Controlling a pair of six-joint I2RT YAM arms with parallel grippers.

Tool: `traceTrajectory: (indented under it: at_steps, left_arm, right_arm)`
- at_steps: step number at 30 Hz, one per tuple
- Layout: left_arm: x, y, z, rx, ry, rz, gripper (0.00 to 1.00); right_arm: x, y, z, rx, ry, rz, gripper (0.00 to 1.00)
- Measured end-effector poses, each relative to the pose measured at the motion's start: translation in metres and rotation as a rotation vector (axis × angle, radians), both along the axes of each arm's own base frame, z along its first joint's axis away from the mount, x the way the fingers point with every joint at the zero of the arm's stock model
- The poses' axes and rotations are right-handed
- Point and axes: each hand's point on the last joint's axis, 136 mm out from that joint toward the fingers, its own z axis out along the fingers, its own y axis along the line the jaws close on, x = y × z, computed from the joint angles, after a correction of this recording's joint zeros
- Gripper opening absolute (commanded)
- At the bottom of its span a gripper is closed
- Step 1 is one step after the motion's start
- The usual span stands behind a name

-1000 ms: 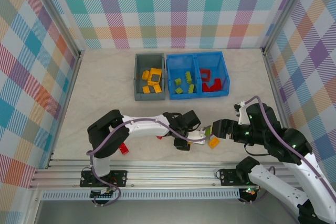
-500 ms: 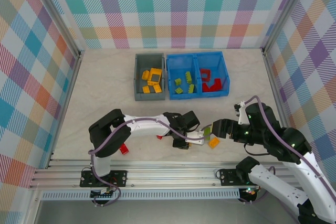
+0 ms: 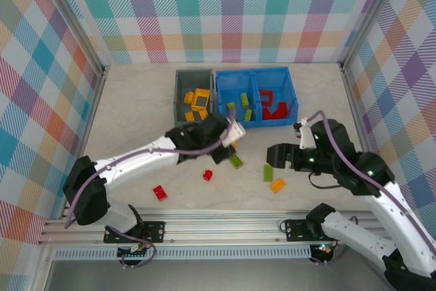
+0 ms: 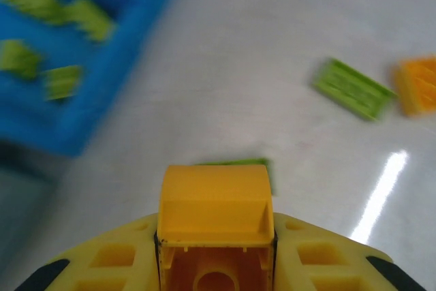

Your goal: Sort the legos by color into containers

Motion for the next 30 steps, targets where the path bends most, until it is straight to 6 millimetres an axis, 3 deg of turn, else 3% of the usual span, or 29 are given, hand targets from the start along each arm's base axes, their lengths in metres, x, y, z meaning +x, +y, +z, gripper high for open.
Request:
traceTrajectory:
  at_steps: [4,6,8,14,19,25,28,30]
  left_arm:
    - [0.072,0.046,0.017,0.033,-0.002,0.333,0.27]
    - [0.104,0.060,0.020,0.049,-0.002,0.459,0.24]
    - [0.134,0.076,0.013,0.080,0.005,0.590,0.23]
    - [0.190,0.110,-0.025,0.245,0.027,0.861,0.24]
    - [0.208,0.126,-0.056,0.353,0.038,0.955,0.21]
    - [0.216,0.145,-0.075,0.396,0.062,1.027,0.21]
    - [0.220,0.152,-0.079,0.405,0.063,1.048,0.25]
    - [0.223,0.154,-0.083,0.412,0.060,1.055,0.35]
  right_arm:
    - [0.027,0.035,-0.003,0.045,-0.039,0.088,0.83]
    - [0.039,0.051,-0.009,0.067,-0.064,0.127,0.83]
    - [0.048,0.067,-0.013,0.072,-0.094,0.159,0.83]
    - [0.073,0.116,-0.015,0.096,-0.249,0.211,0.82]
    - [0.086,0.130,-0.017,0.100,-0.291,0.190,0.82]
    - [0.083,0.126,-0.010,0.122,-0.320,0.167,0.82]
    - [0.077,0.119,-0.006,0.134,-0.331,0.159,0.83]
    - [0.075,0.116,-0.004,0.140,-0.335,0.153,0.83]
